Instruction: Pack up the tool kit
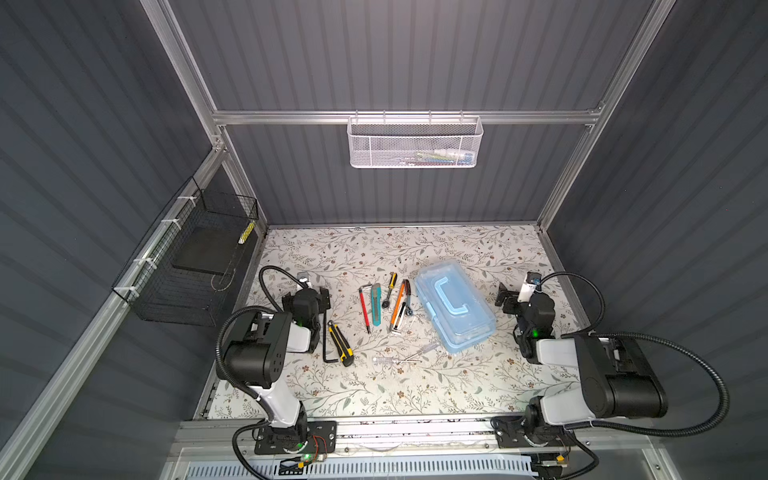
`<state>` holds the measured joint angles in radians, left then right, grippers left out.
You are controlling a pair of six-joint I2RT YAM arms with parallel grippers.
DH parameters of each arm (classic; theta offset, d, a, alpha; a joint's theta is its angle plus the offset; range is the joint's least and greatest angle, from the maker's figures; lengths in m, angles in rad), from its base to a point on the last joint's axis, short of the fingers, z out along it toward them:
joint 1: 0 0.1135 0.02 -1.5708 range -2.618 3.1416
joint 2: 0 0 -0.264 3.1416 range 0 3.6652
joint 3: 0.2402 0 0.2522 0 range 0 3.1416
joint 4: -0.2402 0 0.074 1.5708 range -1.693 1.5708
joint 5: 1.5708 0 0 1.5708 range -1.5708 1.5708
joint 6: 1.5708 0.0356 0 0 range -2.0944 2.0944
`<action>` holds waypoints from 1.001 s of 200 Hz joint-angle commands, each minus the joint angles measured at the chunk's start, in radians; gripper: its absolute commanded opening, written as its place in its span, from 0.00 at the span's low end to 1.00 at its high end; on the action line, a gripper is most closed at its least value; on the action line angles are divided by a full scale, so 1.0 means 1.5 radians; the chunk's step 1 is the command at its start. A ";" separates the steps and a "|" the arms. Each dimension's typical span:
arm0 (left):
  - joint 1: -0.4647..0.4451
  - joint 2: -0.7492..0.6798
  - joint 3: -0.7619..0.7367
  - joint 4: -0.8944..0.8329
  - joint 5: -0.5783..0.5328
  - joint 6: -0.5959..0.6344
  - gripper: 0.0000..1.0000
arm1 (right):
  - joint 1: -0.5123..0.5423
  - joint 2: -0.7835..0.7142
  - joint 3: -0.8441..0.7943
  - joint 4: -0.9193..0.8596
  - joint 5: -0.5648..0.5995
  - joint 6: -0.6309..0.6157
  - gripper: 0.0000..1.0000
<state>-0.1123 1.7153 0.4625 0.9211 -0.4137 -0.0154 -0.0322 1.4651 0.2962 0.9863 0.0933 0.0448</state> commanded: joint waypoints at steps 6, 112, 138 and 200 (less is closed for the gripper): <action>0.000 0.001 -0.005 0.014 0.003 -0.009 1.00 | -0.003 -0.004 0.014 0.003 -0.001 0.005 0.99; 0.000 0.002 -0.004 0.013 0.003 -0.009 1.00 | -0.007 -0.004 0.016 -0.002 -0.013 0.008 0.99; 0.000 0.001 -0.005 0.014 0.004 -0.009 1.00 | -0.009 -0.006 0.014 0.000 -0.015 0.009 0.99; -0.026 -0.154 0.138 -0.347 0.042 -0.020 1.00 | -0.005 -0.196 0.203 -0.543 -0.070 0.107 0.99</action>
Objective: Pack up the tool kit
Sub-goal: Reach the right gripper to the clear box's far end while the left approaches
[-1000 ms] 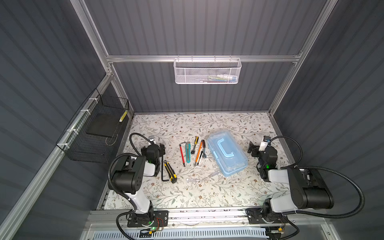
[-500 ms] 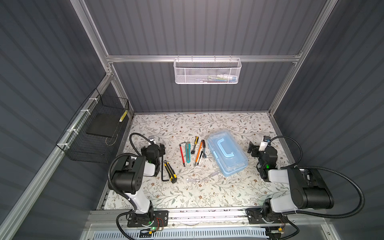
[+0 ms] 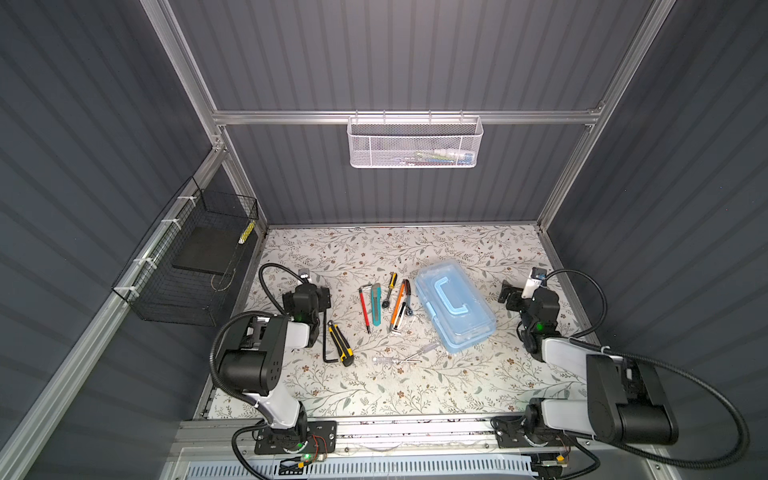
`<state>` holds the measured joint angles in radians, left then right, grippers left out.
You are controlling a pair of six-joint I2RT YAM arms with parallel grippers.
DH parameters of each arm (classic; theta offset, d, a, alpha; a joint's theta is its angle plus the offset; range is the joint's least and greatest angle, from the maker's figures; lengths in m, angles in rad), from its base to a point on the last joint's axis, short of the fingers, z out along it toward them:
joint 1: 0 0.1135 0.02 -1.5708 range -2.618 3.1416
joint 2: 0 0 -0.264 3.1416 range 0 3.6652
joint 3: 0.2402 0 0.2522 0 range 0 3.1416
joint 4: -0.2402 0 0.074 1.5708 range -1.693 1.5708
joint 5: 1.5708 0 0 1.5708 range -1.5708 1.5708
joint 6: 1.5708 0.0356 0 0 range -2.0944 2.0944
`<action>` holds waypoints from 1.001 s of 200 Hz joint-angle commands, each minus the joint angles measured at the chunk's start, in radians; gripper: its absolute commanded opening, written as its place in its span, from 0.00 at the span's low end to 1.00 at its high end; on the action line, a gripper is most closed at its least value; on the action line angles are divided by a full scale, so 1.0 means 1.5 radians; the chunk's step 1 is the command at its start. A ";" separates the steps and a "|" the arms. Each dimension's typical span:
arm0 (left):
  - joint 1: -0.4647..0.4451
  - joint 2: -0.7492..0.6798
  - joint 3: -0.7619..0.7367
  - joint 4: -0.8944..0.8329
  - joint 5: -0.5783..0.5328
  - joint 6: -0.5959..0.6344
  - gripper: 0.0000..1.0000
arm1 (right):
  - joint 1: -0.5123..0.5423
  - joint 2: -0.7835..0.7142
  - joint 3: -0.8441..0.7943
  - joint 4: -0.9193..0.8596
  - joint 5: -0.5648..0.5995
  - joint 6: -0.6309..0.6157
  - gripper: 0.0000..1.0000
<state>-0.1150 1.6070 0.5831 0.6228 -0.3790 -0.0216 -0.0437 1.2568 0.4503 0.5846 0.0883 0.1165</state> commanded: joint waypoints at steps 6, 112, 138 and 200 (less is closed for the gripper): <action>-0.052 -0.094 0.059 -0.155 -0.004 -0.002 1.00 | 0.011 -0.063 0.119 -0.311 -0.076 0.071 0.99; -0.510 -0.036 0.081 -0.154 -0.171 0.149 1.00 | 0.226 0.006 0.341 -0.645 -0.078 0.025 0.99; -0.561 -0.011 0.093 -0.150 -0.148 0.187 1.00 | 0.249 0.029 0.364 -0.688 -0.075 0.012 0.99; -0.620 0.066 0.144 -0.144 -0.113 0.224 1.00 | 0.282 0.095 0.408 -0.744 -0.040 -0.024 0.99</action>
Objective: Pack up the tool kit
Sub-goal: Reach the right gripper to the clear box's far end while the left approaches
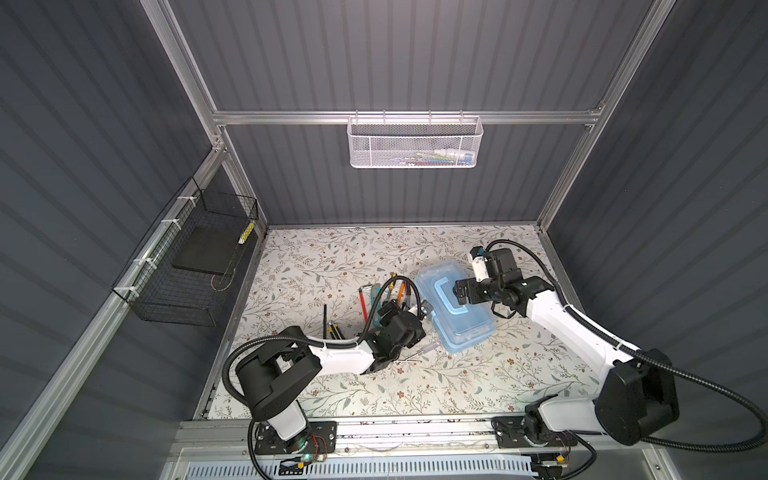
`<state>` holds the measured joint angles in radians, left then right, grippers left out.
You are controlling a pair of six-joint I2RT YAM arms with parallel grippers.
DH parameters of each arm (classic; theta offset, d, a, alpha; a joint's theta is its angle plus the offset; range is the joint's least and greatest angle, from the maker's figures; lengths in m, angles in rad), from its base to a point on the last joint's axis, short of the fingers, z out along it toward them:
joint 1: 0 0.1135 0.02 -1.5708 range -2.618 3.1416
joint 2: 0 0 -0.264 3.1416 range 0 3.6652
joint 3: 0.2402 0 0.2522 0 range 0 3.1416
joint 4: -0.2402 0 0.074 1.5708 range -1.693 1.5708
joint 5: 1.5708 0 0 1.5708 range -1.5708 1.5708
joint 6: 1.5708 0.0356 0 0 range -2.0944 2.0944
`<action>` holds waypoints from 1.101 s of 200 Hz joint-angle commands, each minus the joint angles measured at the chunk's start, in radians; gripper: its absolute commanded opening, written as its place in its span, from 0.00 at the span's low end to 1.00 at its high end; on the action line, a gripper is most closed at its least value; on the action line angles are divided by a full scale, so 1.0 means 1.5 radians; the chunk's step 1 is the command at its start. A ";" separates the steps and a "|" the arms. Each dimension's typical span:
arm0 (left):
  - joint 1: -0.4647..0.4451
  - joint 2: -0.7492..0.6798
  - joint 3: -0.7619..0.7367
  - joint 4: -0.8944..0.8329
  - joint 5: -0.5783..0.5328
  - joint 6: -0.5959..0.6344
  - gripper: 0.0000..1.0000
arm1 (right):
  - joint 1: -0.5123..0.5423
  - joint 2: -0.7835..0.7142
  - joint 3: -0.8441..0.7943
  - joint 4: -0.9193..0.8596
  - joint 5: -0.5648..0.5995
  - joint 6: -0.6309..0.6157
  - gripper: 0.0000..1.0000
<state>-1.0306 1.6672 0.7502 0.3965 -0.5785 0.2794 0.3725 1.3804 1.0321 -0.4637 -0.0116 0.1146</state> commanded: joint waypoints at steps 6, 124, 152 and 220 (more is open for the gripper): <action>-0.010 0.033 0.039 0.007 0.024 0.023 1.00 | 0.005 0.018 0.023 -0.048 0.029 -0.025 0.99; -0.008 0.185 0.199 0.028 0.011 0.058 1.00 | -0.051 0.070 0.012 -0.092 0.110 0.068 0.89; 0.000 0.208 0.220 0.044 0.019 0.074 1.00 | -0.077 0.048 -0.013 -0.086 0.103 0.091 0.88; 0.029 0.223 0.146 0.209 0.085 0.172 1.00 | -0.093 0.039 -0.037 -0.058 0.063 0.112 0.87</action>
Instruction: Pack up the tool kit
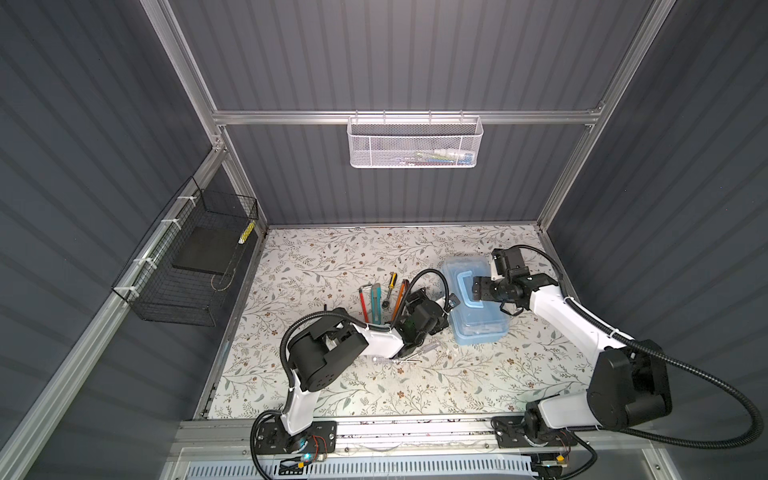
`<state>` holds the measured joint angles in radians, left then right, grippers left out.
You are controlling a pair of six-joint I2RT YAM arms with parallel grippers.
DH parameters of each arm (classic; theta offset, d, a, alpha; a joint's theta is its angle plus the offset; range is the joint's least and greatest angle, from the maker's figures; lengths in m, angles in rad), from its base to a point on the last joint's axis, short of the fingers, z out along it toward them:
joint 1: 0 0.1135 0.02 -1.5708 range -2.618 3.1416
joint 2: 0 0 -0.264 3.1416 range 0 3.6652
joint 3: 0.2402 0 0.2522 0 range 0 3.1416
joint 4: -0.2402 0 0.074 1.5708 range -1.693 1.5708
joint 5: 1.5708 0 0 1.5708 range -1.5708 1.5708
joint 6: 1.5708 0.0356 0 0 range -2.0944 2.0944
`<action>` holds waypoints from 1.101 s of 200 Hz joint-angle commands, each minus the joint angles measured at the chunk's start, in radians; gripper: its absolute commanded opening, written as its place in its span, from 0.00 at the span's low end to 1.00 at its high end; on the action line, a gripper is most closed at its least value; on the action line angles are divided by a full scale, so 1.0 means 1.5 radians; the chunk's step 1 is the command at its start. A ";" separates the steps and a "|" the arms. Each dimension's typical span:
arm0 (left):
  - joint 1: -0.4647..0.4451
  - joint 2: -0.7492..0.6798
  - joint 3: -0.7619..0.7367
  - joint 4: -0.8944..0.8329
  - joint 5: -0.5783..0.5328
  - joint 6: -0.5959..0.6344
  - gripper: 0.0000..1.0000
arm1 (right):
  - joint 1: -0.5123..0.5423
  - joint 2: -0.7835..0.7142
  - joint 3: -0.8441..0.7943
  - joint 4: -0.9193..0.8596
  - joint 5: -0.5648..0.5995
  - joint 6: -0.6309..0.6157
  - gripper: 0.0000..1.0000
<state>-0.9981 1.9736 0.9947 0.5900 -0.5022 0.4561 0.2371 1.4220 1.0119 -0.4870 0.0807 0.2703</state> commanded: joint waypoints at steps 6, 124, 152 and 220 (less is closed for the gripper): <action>0.007 0.024 -0.019 0.092 0.038 0.061 1.00 | -0.004 0.012 -0.023 -0.042 -0.001 0.010 0.87; 0.006 0.063 -0.007 0.136 0.084 0.087 1.00 | -0.007 0.037 -0.013 -0.054 -0.032 0.065 0.84; 0.005 0.070 0.000 0.140 0.096 0.096 1.00 | -0.008 0.039 -0.010 -0.055 -0.034 0.067 0.84; 0.005 0.105 0.028 0.179 0.080 0.088 1.00 | -0.009 0.044 -0.013 -0.059 -0.041 0.062 0.83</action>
<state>-0.9871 2.0914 1.0073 0.8249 -0.3916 0.5762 0.2283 1.4361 1.0176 -0.4824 0.0471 0.3214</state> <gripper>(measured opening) 0.997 0.830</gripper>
